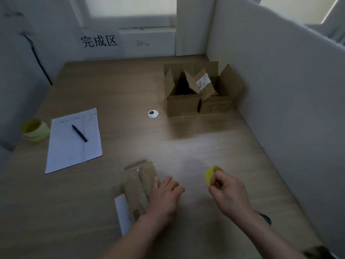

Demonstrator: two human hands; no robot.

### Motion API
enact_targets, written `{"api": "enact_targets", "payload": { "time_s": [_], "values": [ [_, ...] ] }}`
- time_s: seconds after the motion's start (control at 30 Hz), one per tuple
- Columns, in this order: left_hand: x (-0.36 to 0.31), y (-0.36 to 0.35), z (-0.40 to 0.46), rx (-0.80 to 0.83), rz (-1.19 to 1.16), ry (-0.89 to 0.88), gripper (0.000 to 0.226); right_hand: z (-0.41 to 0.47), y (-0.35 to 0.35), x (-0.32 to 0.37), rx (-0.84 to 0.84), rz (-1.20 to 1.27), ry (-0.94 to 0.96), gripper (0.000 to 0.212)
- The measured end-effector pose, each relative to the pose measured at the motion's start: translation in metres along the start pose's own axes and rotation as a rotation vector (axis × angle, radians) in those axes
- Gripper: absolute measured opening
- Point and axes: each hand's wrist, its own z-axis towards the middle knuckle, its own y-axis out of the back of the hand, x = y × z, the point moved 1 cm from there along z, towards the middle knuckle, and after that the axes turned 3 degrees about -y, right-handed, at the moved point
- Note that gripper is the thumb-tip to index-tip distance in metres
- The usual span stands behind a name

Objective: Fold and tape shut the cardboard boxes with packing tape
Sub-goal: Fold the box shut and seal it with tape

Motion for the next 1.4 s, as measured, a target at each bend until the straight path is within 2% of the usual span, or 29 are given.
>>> {"api": "enact_targets", "payload": {
  "time_s": [0.1, 0.17, 0.2, 0.27, 0.33, 0.4, 0.47, 0.5, 0.63, 0.7, 0.83, 0.93, 1.0, 1.07, 1.13, 1.2, 1.3, 1.4],
  "values": [
    [0.008, 0.011, 0.001, 0.157, 0.129, -0.301, 0.06, -0.004, -0.001, 0.002, -0.019, 0.069, -0.022, 0.026],
    [0.014, 0.018, -0.004, 0.172, 0.178, -0.414, 0.061, -0.006, -0.003, 0.002, -0.03, 0.098, -0.026, 0.025],
    [0.016, 0.018, -0.009, 0.137, 0.168, -0.414, 0.064, -0.007, -0.004, 0.001, -0.045, 0.11, -0.028, 0.025],
    [0.02, 0.014, -0.02, -0.044, 0.113, -0.225, 0.081, -0.008, -0.006, -0.001, -0.078, 0.127, -0.047, 0.025],
    [0.021, 0.013, -0.031, -0.141, 0.094, 0.12, 0.1, -0.009, -0.01, -0.006, -0.088, 0.14, -0.082, 0.023],
    [0.023, 0.004, -0.037, -0.051, 0.076, 0.347, 0.104, -0.01, -0.016, -0.01, -0.083, 0.157, -0.104, 0.023],
    [0.029, -0.003, -0.035, 0.012, 0.061, 0.393, 0.096, -0.011, -0.021, -0.012, -0.085, 0.172, -0.123, 0.024],
    [0.034, -0.003, -0.034, 0.029, 0.064, 0.347, 0.091, -0.011, -0.023, -0.013, -0.09, 0.168, -0.133, 0.025],
    [0.06, 0.008, -0.029, 0.106, 0.058, -0.04, 0.083, -0.01, -0.025, -0.016, -0.116, 0.171, -0.162, 0.025],
    [0.069, 0.019, -0.027, 0.13, 0.07, -0.121, 0.081, -0.008, -0.024, -0.017, -0.129, 0.179, -0.182, 0.023],
    [0.061, 0.043, -0.019, 0.018, 0.231, -0.143, 0.062, -0.008, -0.017, -0.015, -0.114, 0.217, -0.192, 0.018],
    [0.029, 0.046, -0.007, -0.024, 0.076, 0.057, 0.064, -0.011, -0.017, -0.018, -0.113, 0.224, -0.192, 0.019],
    [0.006, 0.039, 0.003, 0.005, -0.05, 0.229, 0.08, -0.014, -0.018, -0.018, -0.103, 0.206, -0.187, 0.02],
    [-0.01, 0.027, 0.009, 0.027, -0.011, 0.309, 0.086, -0.016, -0.018, -0.016, -0.075, 0.216, -0.17, 0.02],
    [-0.012, 0.022, 0.011, -0.03, 0.081, 0.288, 0.07, -0.016, -0.018, -0.013, -0.046, 0.232, -0.153, 0.02],
    [0.003, 0.021, 0.013, -0.083, 0.12, 0.185, 0.059, -0.015, -0.017, -0.012, -0.022, 0.245, -0.141, 0.021],
    [0.039, 0.029, 0.016, -0.024, 0.095, -0.002, 0.069, -0.015, -0.017, -0.014, 0.02, 0.254, -0.15, 0.021],
    [0.058, 0.045, 0.02, 0.015, 0.134, -0.096, 0.076, -0.015, -0.019, -0.01, 0.083, 0.268, -0.148, 0.021]
  ]
}}
